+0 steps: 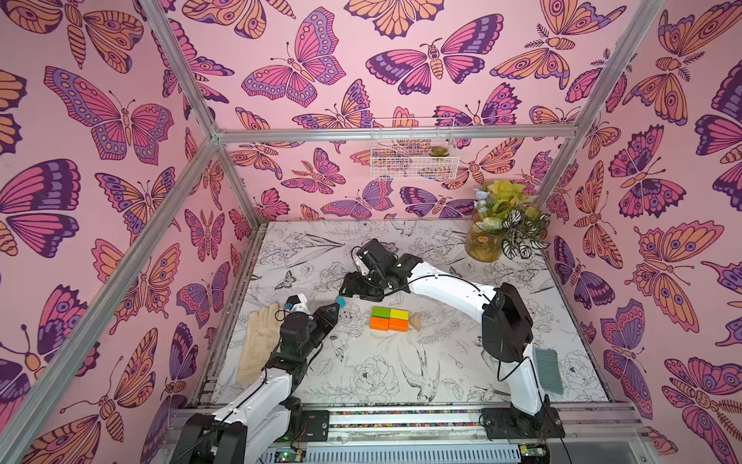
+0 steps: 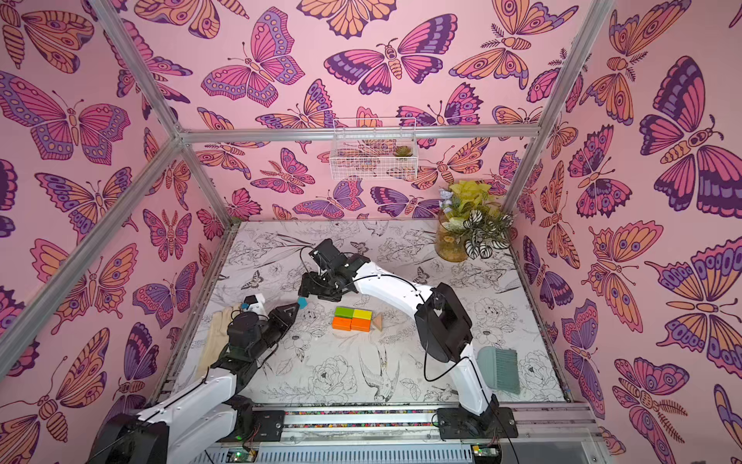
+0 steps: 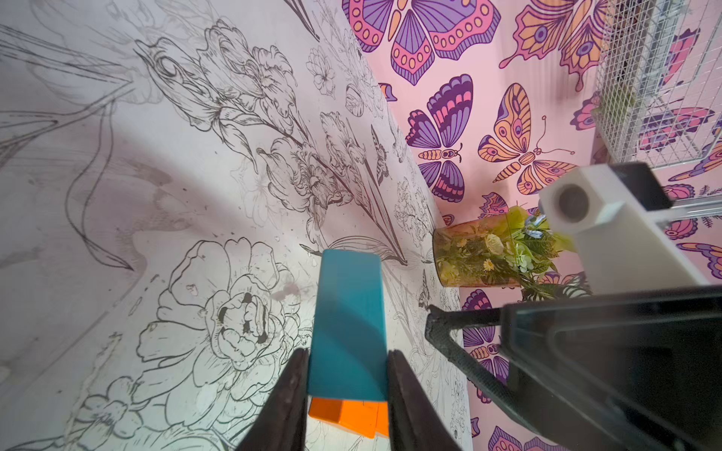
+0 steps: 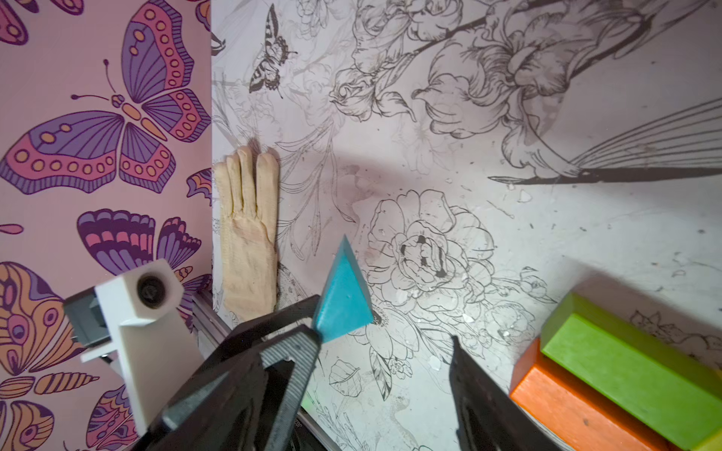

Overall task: Assemble a piece of candy with building blocks
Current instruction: Place the building block at the center of the board.

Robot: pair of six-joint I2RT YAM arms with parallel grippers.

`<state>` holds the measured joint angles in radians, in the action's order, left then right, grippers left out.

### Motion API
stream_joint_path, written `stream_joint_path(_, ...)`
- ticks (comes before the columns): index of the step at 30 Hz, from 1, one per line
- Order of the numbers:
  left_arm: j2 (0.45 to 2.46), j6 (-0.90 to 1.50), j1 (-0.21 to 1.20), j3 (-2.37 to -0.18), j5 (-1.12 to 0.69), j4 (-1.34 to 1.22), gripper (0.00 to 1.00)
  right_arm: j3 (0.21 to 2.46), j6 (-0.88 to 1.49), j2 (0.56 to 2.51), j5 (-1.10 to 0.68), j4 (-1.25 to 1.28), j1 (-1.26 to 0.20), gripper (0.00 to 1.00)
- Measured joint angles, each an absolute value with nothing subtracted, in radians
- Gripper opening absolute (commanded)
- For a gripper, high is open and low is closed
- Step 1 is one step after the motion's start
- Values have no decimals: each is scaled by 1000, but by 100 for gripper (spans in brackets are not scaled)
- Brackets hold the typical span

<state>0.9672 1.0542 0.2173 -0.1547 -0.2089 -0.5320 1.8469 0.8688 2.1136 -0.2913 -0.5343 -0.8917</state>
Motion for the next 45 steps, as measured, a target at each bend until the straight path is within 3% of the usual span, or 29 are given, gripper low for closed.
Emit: stream_joint_path(45, 1003, 1054, 243, -186, -189, -553, 0, 1859, 1021, 2181, -319, -450, -899, 56)
